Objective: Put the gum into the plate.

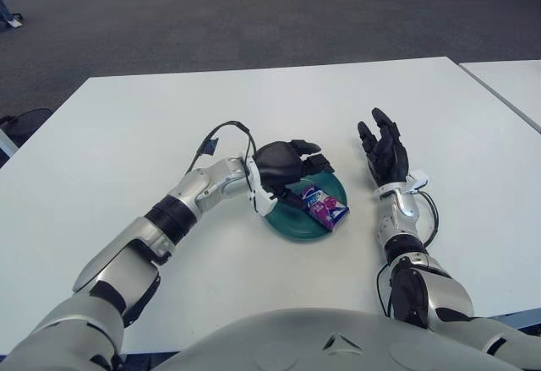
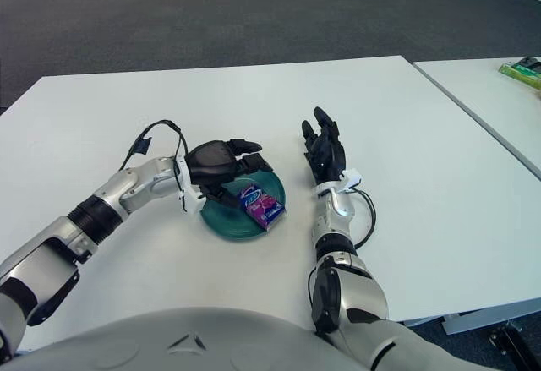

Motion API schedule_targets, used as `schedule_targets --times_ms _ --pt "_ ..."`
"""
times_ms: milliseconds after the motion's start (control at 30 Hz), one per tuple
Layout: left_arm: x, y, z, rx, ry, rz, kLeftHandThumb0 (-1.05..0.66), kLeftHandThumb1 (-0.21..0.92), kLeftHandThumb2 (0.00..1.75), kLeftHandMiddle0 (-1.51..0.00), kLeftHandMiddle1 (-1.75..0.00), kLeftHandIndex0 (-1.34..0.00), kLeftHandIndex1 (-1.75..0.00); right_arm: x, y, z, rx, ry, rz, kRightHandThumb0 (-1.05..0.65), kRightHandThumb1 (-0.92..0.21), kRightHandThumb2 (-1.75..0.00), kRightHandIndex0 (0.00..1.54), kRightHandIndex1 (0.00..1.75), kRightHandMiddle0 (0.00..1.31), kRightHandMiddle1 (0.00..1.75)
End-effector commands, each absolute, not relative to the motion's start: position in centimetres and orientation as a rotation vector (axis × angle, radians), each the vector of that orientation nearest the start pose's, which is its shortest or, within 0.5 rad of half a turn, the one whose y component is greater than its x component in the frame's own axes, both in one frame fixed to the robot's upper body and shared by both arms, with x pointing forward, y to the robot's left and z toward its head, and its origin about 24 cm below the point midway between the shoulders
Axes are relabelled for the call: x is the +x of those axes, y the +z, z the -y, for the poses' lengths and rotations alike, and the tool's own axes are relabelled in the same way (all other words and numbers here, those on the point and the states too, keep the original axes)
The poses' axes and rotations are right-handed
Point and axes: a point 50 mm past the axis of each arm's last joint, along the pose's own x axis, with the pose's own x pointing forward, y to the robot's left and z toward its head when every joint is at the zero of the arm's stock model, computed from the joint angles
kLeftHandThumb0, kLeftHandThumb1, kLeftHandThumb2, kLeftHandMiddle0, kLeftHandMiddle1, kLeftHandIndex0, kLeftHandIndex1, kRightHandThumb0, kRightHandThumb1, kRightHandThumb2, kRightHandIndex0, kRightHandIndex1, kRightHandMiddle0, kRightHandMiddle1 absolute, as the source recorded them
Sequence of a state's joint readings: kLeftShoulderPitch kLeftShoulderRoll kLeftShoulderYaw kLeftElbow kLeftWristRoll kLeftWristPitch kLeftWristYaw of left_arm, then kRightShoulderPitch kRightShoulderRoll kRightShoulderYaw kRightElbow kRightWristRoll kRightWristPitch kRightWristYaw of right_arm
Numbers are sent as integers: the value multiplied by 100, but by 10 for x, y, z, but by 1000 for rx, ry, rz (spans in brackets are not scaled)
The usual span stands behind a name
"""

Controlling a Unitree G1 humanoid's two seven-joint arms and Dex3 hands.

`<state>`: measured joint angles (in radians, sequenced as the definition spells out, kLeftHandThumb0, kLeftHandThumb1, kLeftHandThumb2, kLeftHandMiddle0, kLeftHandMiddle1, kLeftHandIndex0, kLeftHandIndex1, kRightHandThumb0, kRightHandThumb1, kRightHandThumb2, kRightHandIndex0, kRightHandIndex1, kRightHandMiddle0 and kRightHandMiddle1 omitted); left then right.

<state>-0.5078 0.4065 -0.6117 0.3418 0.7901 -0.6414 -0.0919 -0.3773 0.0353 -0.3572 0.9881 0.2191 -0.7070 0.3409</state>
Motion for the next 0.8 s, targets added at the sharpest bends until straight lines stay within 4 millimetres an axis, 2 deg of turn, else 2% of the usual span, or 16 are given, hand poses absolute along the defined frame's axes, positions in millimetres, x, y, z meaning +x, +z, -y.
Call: schedule_targets --times_ms 0,67,167,200,300,400,500,533,667,767 --pt "295 94 -76 1142 -813 732 -105 92 82 -36 -4 -5 -85 207 -94 158 338 -134 -247 -70 -92 -88 30 0 0 44" --pt "298 94 -82 1006 -731 690 -105 92 79 -35 -3 -5 -88 208 -94 157 340 -144 -255 -71 -92 -88 28 0 0 42" --pt "300 89 -88 832 -638 616 -105 92 73 -30 -1 -1 -79 208 -94 156 339 -155 -257 -73 -92 -87 26 0 0 41" --pt "301 79 -94 740 -580 564 -105 92 72 -29 -1 -1 -78 207 -94 156 337 -162 -258 -73 -92 -87 26 0 0 41" --pt "303 50 -106 481 -417 412 -105 92 71 -20 -1 0 -57 206 -95 155 322 -179 -262 -74 -92 -85 25 0 0 43" --pt "306 40 -105 328 -331 351 -105 92 72 -14 -1 0 -44 205 -95 155 305 -187 -266 -74 -92 -85 24 0 0 44" --pt "299 38 -94 -24 -198 326 -105 92 77 -9 -1 0 -28 204 -94 154 265 -185 -265 -75 -92 -85 23 0 0 45" --pt "296 36 -92 -88 -170 318 -105 92 80 -6 -1 0 -22 204 -94 154 255 -184 -262 -76 -92 -85 23 0 0 45" --pt "282 18 -90 -217 -64 261 -104 92 85 -2 0 0 -10 202 -91 154 196 -163 -231 -78 -92 -86 22 0 0 44" --pt "279 11 -90 -283 5 228 -102 92 88 -1 0 0 -7 200 -89 153 148 -142 -207 -78 -92 -87 20 0 0 40"
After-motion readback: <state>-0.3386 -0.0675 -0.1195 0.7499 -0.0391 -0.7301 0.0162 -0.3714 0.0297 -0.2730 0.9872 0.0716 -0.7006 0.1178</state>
